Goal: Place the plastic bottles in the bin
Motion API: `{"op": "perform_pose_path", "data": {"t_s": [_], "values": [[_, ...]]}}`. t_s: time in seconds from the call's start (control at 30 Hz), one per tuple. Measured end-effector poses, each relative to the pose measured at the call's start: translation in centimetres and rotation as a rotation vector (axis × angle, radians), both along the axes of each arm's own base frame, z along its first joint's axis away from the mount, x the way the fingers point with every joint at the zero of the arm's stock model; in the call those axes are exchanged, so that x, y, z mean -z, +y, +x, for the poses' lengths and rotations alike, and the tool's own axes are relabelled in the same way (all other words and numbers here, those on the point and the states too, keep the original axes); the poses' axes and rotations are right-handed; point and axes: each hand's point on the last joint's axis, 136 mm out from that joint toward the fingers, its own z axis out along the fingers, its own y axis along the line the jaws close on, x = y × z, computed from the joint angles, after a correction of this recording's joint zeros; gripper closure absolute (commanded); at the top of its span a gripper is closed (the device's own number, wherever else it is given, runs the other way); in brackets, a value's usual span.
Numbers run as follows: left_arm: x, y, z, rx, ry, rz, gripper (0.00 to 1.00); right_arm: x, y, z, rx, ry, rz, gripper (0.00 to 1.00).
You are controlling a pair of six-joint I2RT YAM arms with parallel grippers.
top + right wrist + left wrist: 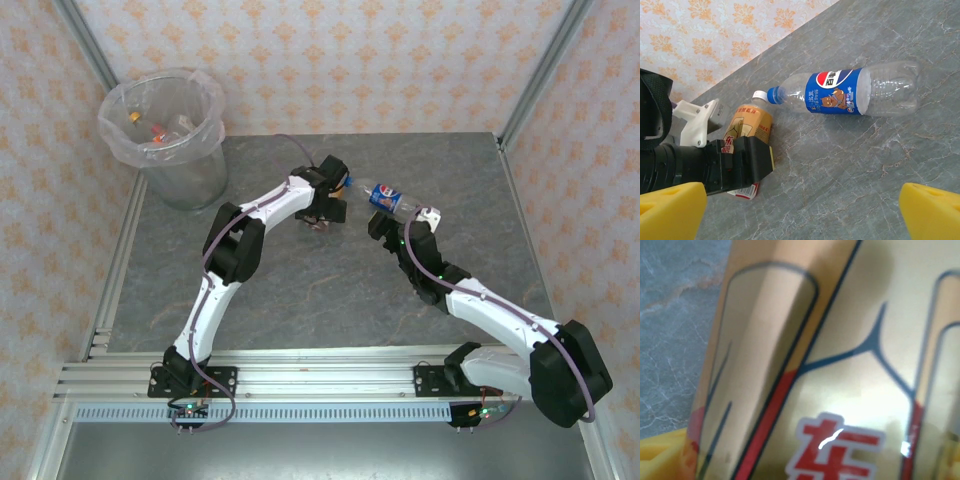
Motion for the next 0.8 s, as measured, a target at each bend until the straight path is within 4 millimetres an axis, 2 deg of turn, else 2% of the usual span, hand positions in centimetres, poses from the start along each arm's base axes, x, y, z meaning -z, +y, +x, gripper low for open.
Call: {"op": "perform_pose_path", "data": {"t_s": [0.13,0.3,0.37,0.47,0.8], "values": [[-0.4,-0.6,1.0,0.048,-0.029,0.004,0.08,0.0,0.0,0.0,0.0,0.0,0.0,0.01],[0.3,-0.7,1.5,0.108,-0.028,0.039,0.12,0.0,0.0,0.0,0.0,0.0,0.0,0.01],[0.7,-0.7,1.9,0.124,-0.033,0.058,0.18,0.0,0.0,0.0,0.0,0.001,-0.001,0.01],[0.1,-0.5,2.3,0.147,-0.054,0.091,0.28,0.1,0.0,0.0,0.0,0.003,-0.002,0.01],[-0.2,0.2,2.4,0.173,-0.068,0.151,0.34,0.1,-0.2,0.0,0.01,0.001,-0.007,0.01]]}}
